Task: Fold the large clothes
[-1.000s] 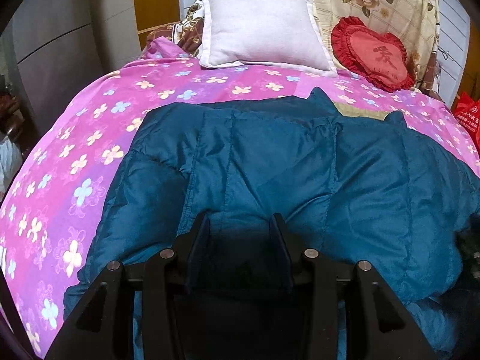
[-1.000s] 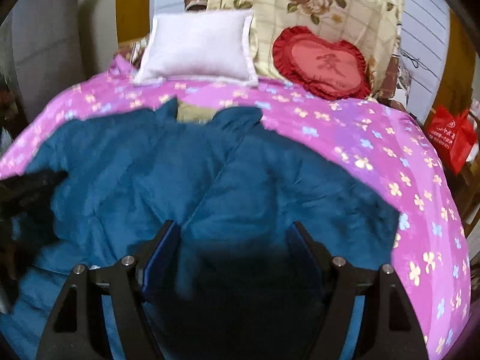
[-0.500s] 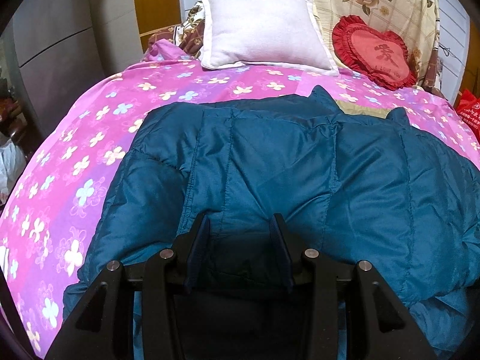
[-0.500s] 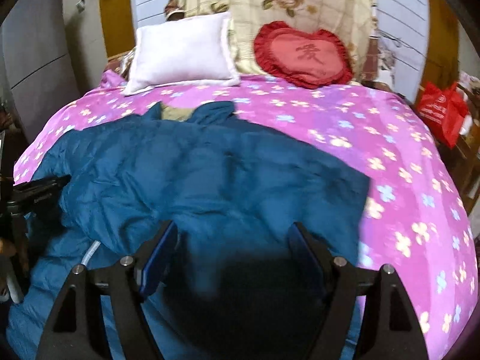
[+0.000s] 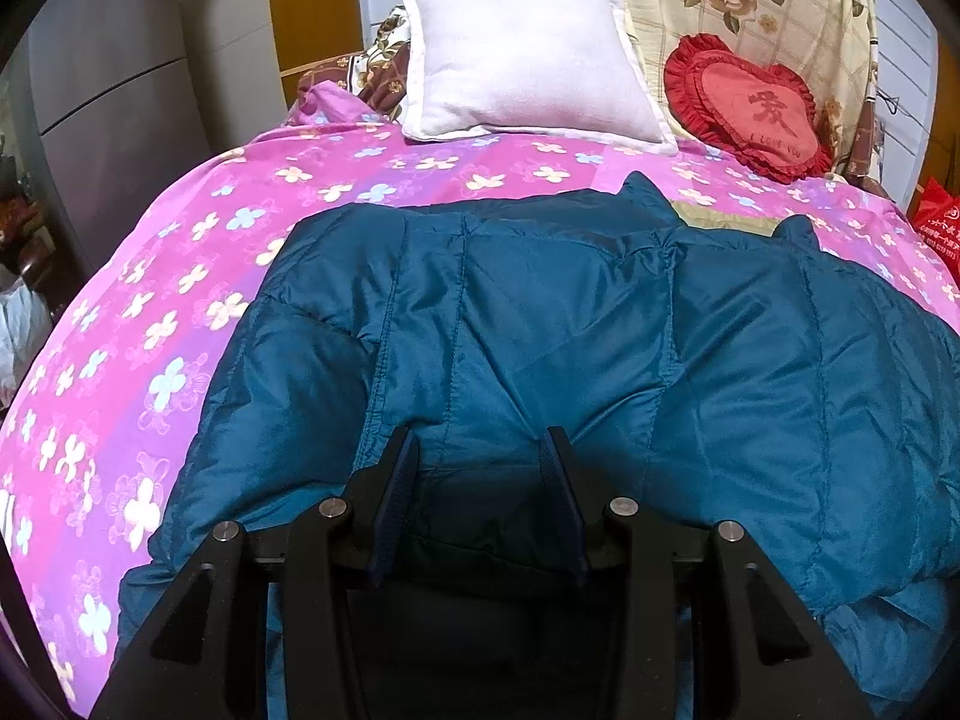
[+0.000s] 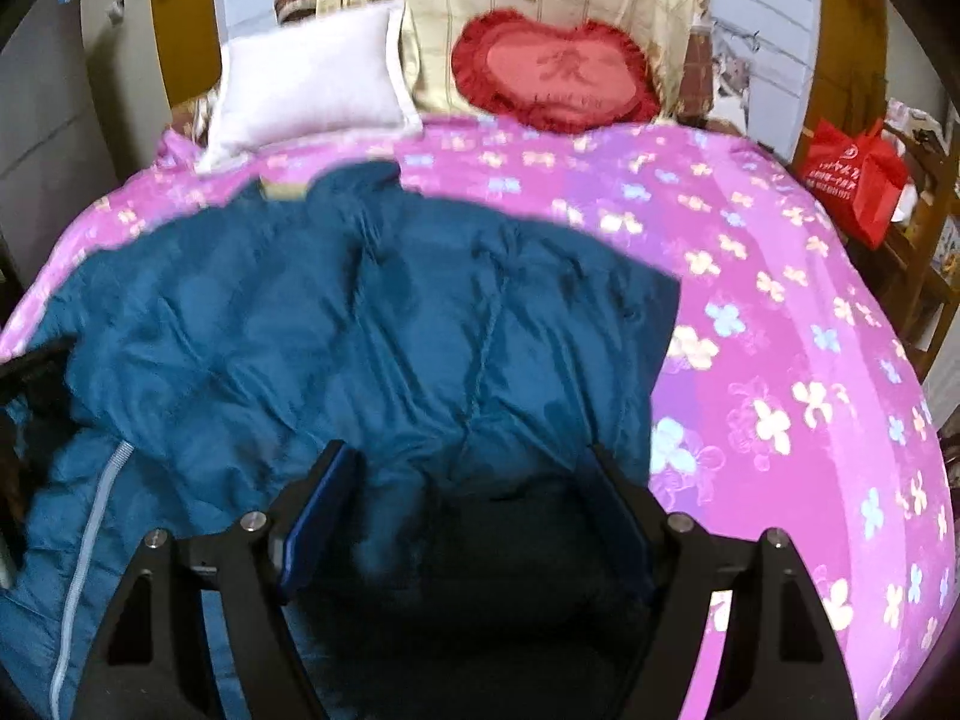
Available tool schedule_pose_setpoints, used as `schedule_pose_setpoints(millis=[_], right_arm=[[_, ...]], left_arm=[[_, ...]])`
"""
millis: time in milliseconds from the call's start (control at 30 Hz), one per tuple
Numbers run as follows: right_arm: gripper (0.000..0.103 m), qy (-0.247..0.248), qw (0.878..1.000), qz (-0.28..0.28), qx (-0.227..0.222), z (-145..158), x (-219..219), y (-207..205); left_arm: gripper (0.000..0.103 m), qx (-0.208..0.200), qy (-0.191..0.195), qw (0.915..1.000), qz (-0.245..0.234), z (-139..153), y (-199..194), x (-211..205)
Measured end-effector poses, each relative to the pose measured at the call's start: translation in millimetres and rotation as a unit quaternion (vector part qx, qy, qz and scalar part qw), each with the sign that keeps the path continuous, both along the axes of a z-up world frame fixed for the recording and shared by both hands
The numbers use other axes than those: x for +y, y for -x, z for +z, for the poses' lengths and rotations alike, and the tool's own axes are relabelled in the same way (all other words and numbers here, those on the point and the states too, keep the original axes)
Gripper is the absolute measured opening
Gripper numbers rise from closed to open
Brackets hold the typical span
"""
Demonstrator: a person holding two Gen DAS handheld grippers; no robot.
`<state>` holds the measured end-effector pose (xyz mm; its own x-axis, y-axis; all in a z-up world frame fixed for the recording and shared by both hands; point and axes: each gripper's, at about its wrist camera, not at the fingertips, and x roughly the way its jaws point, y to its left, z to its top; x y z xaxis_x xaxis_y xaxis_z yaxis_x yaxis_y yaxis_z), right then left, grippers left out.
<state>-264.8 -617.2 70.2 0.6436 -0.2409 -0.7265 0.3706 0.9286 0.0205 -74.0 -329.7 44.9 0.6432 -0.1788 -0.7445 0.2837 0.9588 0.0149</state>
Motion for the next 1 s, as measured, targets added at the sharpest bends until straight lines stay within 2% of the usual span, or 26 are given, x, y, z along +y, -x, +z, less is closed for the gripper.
schedule_pose_setpoints(millis=[100,167,333,400,500,700,1000], right_arm=[[0.08,0.009,1.0,0.005,-0.023,13,7,-1],[0.08,0.013,1.0,0.01,-0.019,15,10,-10],[0.08,0.021,0.999,0.003,0.04,-15,9,-44],[0.083,0.021,0.999,-0.001,0.037,-24,8,-48],[0.084,0.022,0.999,-0.005,0.038,-23,9,-48],[0.084,-0.008,1.0,-0.012,0.019,-1,10,-19],[0.085,-0.054,0.998,-0.021,0.027,13,13,36]], left_arm=[[0.024,0.001,0.001,1.0,0.0,0,0,0],[0.024,0.001,0.001,1.0,0.0,0,0,0],[0.024,0.0,0.0,1.0,0.0,-1,1,0],[0.024,0.0,0.002,1.0,0.0,-1,1,0],[0.025,0.003,0.009,1.0,-0.002,0,0,2],[0.025,0.017,0.033,0.9993,-0.009,17,8,21],[0.025,0.002,0.028,0.9993,-0.027,41,58,55]])
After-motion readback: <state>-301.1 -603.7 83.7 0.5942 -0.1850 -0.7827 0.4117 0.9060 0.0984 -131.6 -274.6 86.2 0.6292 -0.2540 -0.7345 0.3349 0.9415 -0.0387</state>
